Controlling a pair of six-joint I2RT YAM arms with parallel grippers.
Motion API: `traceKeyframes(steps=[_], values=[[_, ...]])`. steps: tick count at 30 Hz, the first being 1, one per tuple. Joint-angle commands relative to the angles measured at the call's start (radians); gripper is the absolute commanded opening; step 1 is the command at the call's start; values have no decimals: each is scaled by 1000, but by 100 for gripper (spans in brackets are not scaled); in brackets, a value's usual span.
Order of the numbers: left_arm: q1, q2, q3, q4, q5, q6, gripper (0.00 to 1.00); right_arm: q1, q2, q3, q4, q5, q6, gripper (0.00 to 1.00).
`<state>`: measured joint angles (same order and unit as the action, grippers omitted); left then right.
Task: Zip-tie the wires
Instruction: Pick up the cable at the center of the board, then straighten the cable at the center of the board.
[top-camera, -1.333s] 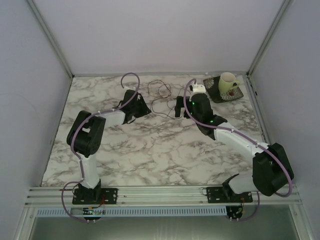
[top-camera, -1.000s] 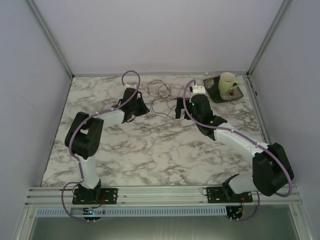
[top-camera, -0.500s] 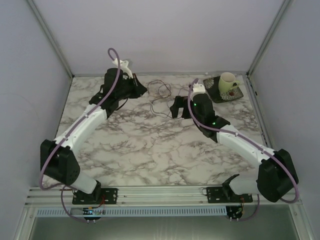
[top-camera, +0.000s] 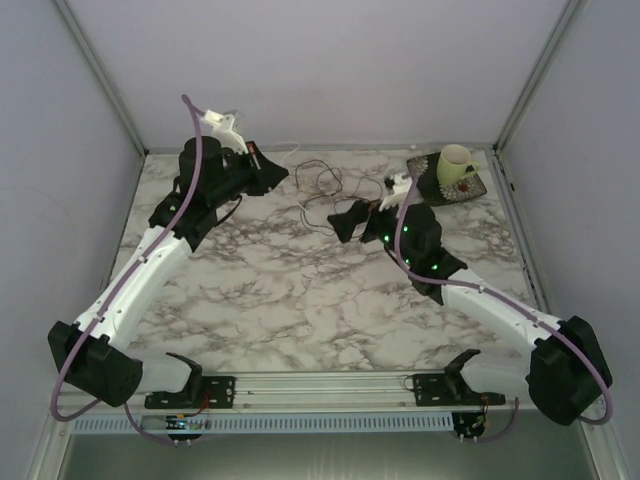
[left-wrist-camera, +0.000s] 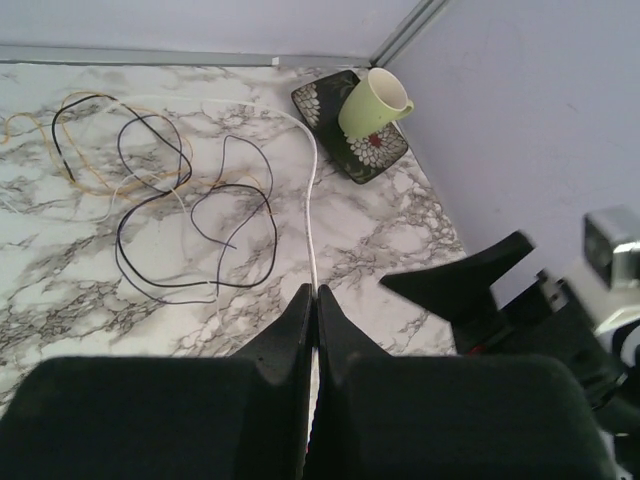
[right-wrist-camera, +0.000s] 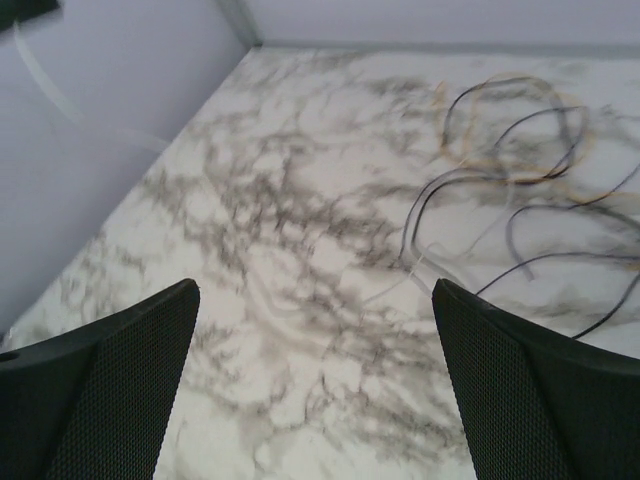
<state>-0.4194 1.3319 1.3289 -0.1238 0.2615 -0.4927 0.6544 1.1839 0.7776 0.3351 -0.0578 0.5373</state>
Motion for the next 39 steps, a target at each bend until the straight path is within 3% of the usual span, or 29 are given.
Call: traceKeyframes(steps=[1, 5, 9, 23, 32, 39], values=[[-9, -27, 18, 13, 8, -29, 0, 61, 18, -71, 238, -136, -95, 99], [-10, -46, 18, 13, -6, -42, 0, 84, 107, -36, 264, -203, -109, 99], [-10, -65, 34, 16, -11, -58, 0, 108, 187, -9, 270, -168, -140, 99], [-10, -62, 267, -78, -18, -120, 0, 113, 427, 65, 536, -147, -219, 95], [-10, -47, 336, -81, -15, -149, 0, 103, 596, 175, 569, -111, -303, 94], [-10, -29, 414, -91, -29, -149, 0, 92, 718, 257, 601, -194, -279, 82]])
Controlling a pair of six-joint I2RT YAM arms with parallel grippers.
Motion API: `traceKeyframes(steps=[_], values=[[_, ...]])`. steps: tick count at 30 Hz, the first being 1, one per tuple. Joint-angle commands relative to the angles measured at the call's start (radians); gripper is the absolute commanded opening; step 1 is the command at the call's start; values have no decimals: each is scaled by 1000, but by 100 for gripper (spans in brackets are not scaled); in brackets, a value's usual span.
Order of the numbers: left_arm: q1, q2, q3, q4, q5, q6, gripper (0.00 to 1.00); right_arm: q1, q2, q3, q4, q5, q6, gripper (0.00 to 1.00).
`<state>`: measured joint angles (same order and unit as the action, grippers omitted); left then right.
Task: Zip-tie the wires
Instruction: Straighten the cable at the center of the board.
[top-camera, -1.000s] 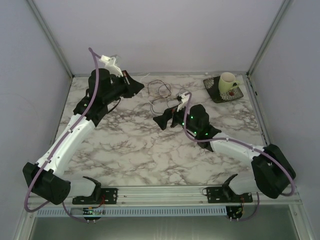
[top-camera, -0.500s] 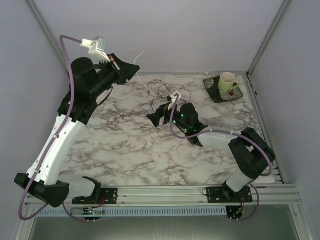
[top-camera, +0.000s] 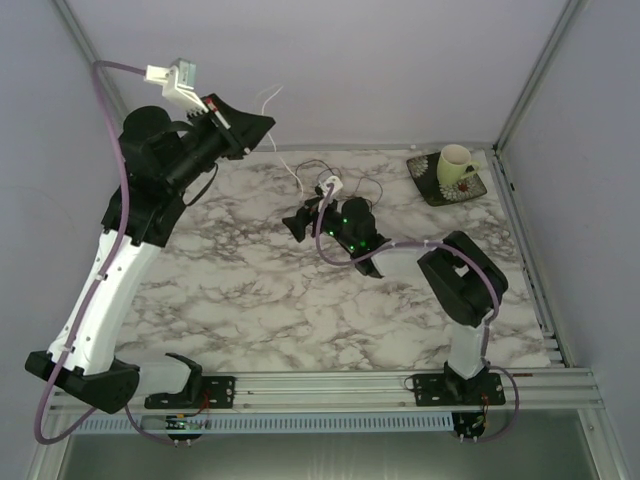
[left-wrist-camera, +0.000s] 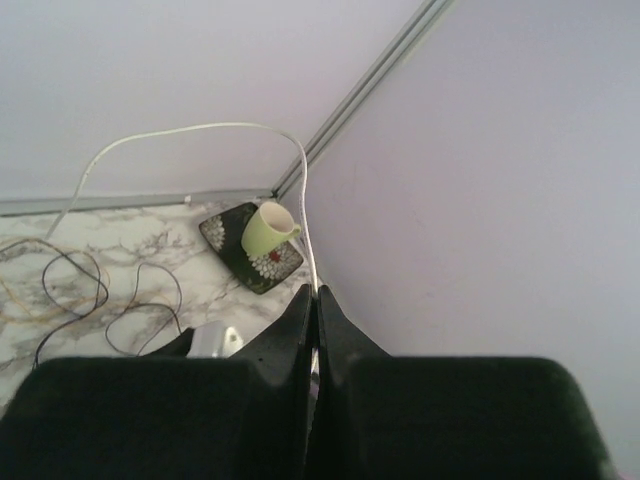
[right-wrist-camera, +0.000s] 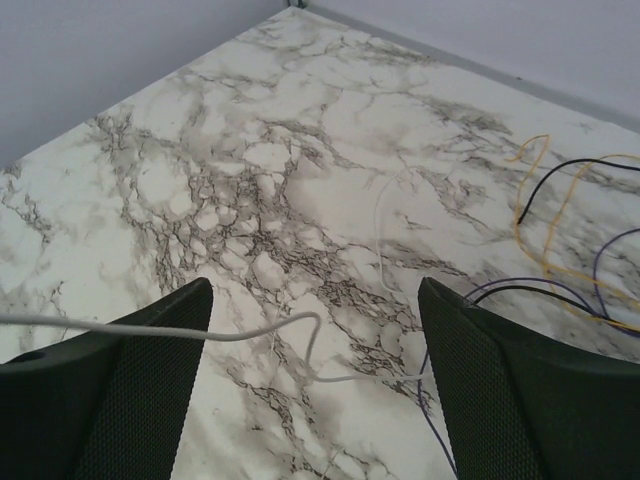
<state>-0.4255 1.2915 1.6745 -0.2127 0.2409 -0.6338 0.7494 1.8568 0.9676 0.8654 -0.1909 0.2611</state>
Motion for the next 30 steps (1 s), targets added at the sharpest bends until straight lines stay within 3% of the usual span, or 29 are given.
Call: traceKeyframes(steps=[1, 4, 12, 16, 21, 25, 30], values=[[-4, 16, 83, -8, -8, -5, 0, -4, 62, 78, 72, -72, 6, 79], [-4, 25, 112, -17, -16, -2, 0, -4, 98, 103, 75, -92, 26, 62], [-1, 28, 197, -86, -108, 46, 0, -19, 18, 18, 57, -38, 27, 0], [5, 6, 204, -123, -194, 72, 0, -44, -125, -35, -41, 22, 33, 0], [7, -84, 117, -170, -392, 126, 0, -54, -340, 19, -412, 198, -80, 0], [7, -179, -68, -98, -470, 113, 0, -51, -462, 131, -763, 346, -169, 0], [2, -292, -380, 153, -476, -6, 0, -32, -557, 237, -1101, 575, -175, 0]])
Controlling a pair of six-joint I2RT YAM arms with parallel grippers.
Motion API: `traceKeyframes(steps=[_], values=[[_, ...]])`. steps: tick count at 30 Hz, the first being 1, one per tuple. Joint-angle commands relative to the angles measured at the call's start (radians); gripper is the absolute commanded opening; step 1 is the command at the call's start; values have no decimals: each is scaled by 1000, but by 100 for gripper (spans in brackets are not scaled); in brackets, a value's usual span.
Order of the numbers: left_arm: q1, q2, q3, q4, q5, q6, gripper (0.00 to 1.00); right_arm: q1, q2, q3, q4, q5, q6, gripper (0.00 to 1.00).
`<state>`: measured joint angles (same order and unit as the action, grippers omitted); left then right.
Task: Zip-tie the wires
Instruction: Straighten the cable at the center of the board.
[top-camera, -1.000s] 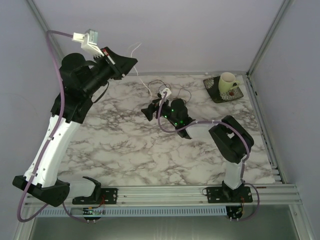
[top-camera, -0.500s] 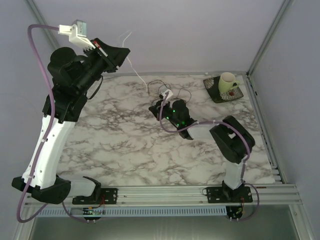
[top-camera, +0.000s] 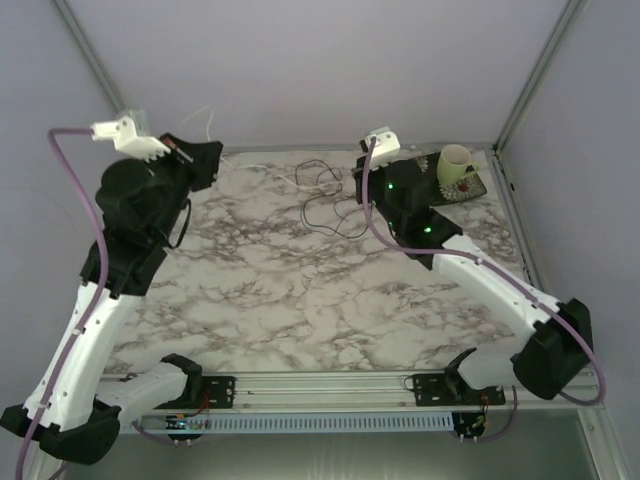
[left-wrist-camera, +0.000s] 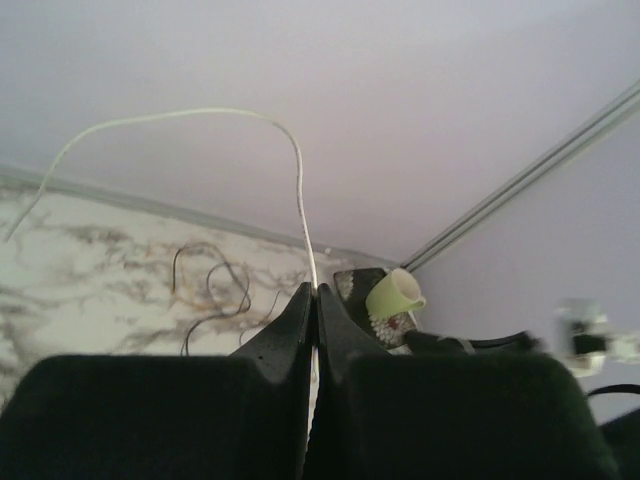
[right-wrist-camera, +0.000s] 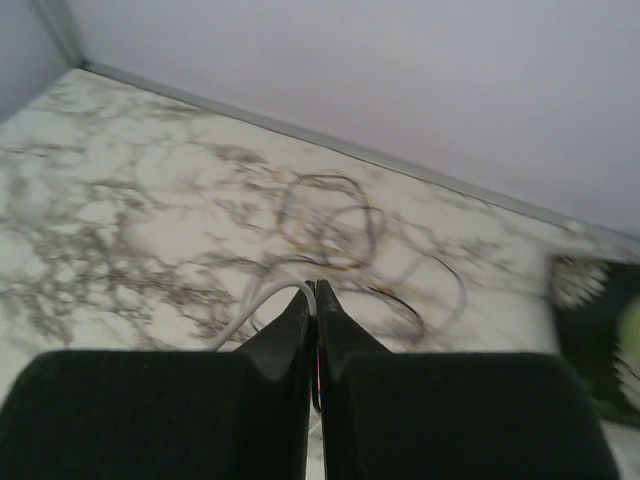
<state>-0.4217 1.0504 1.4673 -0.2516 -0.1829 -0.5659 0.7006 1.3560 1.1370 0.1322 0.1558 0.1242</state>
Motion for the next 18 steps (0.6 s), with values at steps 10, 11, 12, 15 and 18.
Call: traceKeyframes(steps=[10, 11, 12, 15, 18], values=[[-55, -57, -329, 347, -81, -113, 0, 123, -129, 242, -878, 727, 77, 0], [-75, -35, -322, 365, -76, -113, 0, 131, -127, 255, -907, 782, 81, 0], [-100, -11, -313, 381, -78, -106, 0, 132, -126, 261, -934, 814, 83, 0], [-163, 44, -280, 390, -120, -81, 0, 132, -132, 238, -966, 872, 96, 0], [-184, 51, -298, 389, -161, -91, 0, 132, -137, 170, -948, 860, 109, 0]])
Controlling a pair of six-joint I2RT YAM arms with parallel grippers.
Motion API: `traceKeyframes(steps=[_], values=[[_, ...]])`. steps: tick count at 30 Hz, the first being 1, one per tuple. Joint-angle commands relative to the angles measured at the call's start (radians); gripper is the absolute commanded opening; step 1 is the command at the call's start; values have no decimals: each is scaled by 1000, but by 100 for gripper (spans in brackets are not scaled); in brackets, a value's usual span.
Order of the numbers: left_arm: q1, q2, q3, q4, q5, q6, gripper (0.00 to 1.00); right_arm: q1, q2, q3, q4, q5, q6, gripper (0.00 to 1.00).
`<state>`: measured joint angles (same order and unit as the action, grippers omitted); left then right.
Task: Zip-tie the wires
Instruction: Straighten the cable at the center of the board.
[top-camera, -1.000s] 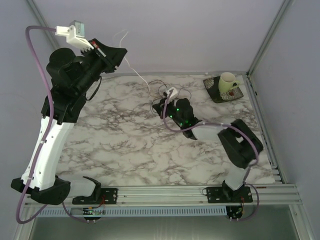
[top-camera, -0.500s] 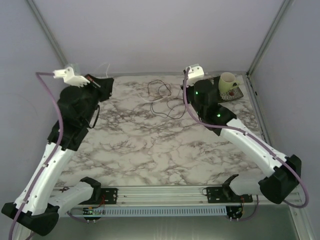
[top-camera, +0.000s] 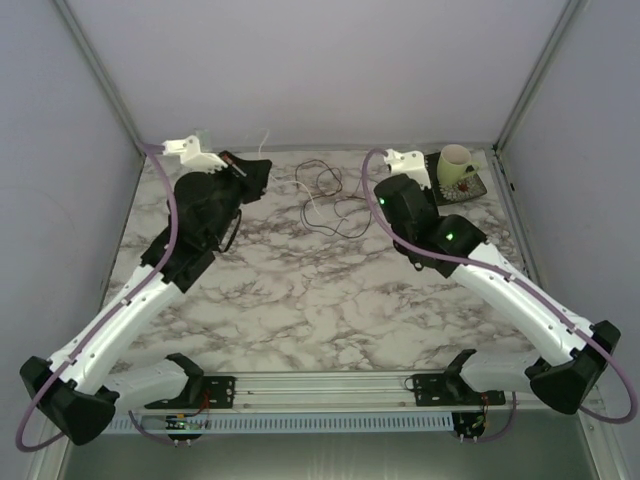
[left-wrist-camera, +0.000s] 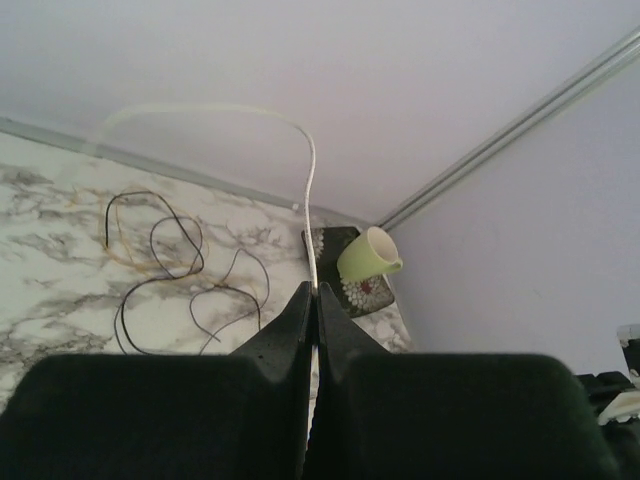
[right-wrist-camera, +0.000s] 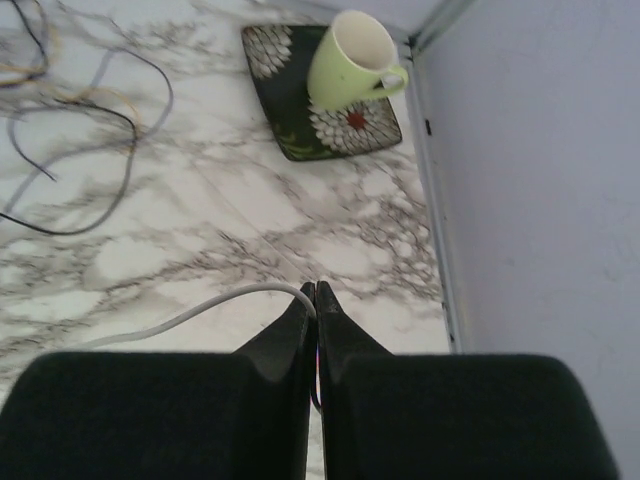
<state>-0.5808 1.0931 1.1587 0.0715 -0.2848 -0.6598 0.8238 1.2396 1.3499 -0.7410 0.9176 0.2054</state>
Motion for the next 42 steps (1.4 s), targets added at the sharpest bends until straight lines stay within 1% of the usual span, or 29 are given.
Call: traceKeyframes(steps=[1, 5, 9, 14, 20, 23, 27, 30, 33, 35, 42], values=[[-27, -2, -7, 65, -76, -5, 0, 9, -17, -73, -64, 87, 28, 0], [-28, -62, -112, 37, -154, -31, 0, 9, 23, -185, -2, -4, 60, 0], [-28, -147, -226, -40, -262, -54, 0, 15, 94, -285, 121, -129, 88, 0], [-28, -252, -373, -110, -376, -104, 0, 46, 199, -332, 275, -250, 103, 0], [-28, -315, -507, -163, -452, -173, 0, 82, 338, -311, 384, -370, 118, 18], [-27, -330, -559, -177, -494, -200, 0, 84, 388, -305, 391, -405, 138, 25], [-26, -315, -613, -186, -506, -241, 0, 80, 405, -333, 391, -420, 151, 37], [-26, -289, -656, -189, -514, -275, 0, 59, 403, -374, 395, -444, 170, 38], [-27, -263, -692, -192, -527, -308, 0, 27, 401, -407, 394, -474, 183, 43], [-25, -246, -716, -181, -537, -319, 0, 2, 396, -425, 394, -490, 184, 45], [-24, -170, -768, -158, -547, -353, 0, -51, 398, -437, 394, -526, 168, 51]])
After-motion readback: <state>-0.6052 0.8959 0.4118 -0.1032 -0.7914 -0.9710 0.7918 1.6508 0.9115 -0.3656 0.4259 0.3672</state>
